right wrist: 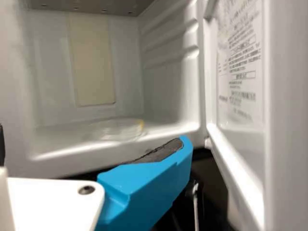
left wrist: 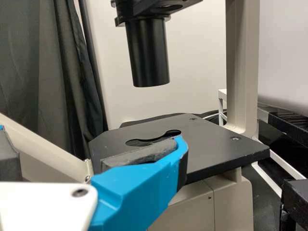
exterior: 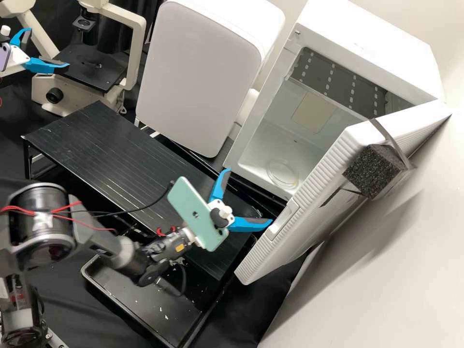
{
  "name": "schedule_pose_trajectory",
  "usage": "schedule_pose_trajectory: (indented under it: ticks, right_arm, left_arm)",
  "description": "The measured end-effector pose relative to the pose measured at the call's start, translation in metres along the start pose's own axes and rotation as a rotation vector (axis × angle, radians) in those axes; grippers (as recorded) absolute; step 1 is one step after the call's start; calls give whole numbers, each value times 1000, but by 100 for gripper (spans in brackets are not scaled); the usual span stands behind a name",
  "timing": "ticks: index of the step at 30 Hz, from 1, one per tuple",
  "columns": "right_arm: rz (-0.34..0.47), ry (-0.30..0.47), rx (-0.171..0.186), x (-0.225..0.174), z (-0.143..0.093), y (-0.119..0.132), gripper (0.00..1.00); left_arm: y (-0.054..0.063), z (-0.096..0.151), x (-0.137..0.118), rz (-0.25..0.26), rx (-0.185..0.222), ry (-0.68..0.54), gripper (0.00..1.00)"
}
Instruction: Place the petri dish in the incubator
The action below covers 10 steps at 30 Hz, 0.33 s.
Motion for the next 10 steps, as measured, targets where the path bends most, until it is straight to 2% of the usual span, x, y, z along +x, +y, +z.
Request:
schedule_pose_trajectory:
  ticks: [5, 10]
  right_arm:
    - [-4, -2, 54, -58, -24, -19, 100]
    - [-75, 50, 104, -98, -40, -42, 100]
  left_arm:
    - [0, 0, 0, 0, 0, 0, 100]
    - [0, 0, 0, 0, 0, 0, 100]
